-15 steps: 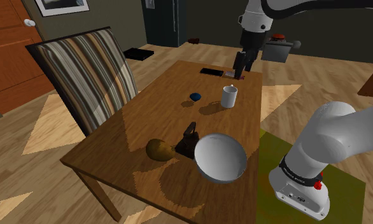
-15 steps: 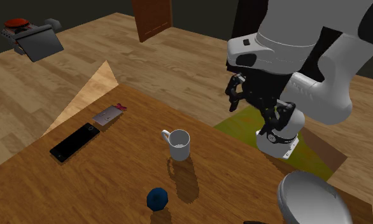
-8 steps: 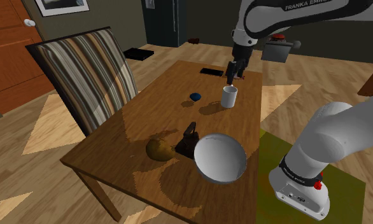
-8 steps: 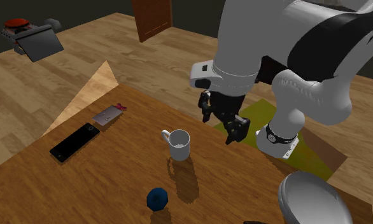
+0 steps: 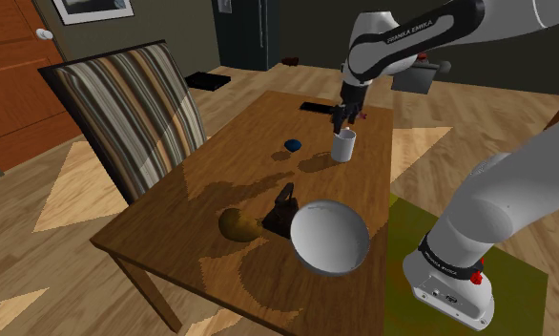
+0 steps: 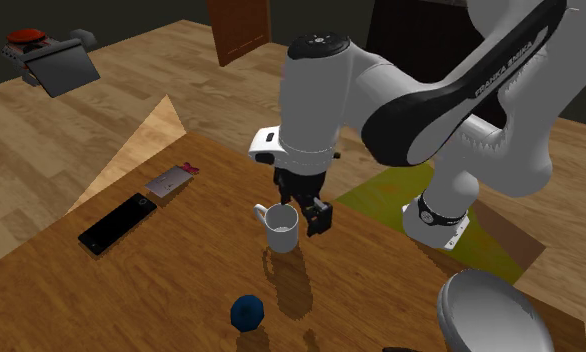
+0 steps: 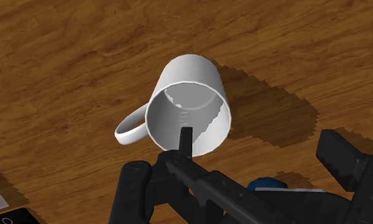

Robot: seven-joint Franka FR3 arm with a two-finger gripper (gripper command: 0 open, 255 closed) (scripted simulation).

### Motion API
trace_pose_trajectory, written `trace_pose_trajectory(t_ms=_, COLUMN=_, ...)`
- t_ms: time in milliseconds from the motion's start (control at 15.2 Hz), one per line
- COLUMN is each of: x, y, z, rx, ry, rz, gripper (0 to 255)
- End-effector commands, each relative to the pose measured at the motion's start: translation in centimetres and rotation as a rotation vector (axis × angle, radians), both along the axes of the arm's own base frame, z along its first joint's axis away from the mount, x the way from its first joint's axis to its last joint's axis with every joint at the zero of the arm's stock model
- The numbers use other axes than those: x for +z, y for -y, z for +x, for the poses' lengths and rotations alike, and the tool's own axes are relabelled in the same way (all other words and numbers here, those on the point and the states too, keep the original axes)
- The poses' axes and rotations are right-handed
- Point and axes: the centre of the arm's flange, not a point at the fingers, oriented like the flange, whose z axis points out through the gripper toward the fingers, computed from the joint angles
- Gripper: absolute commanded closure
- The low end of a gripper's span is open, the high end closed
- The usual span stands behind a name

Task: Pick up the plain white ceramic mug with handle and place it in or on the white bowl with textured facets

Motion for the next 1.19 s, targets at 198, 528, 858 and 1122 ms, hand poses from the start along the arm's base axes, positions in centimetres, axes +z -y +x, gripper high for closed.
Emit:
trace_pose_trajectory(t_ms=198, x=-3.3, y=1.1, z=1.3, rx=-0.006, ry=0.005, rz=-0.001, gripper=0)
trace_pose_trajectory(t_ms=528, x=-5.7, y=1.1, z=1.5, rx=-0.006, ry=0.005, rz=-0.001, gripper=0)
trace_pose_trajectory(t_ms=858, x=-5.7, y=1.1, z=1.5, rx=-0.006, ry=0.005, rz=-0.001, gripper=0)
trace_pose_trajectory(t_ms=1122, x=-5.7, y=1.1, z=1.5, rx=-0.006, ry=0.005, rz=-0.001, gripper=255)
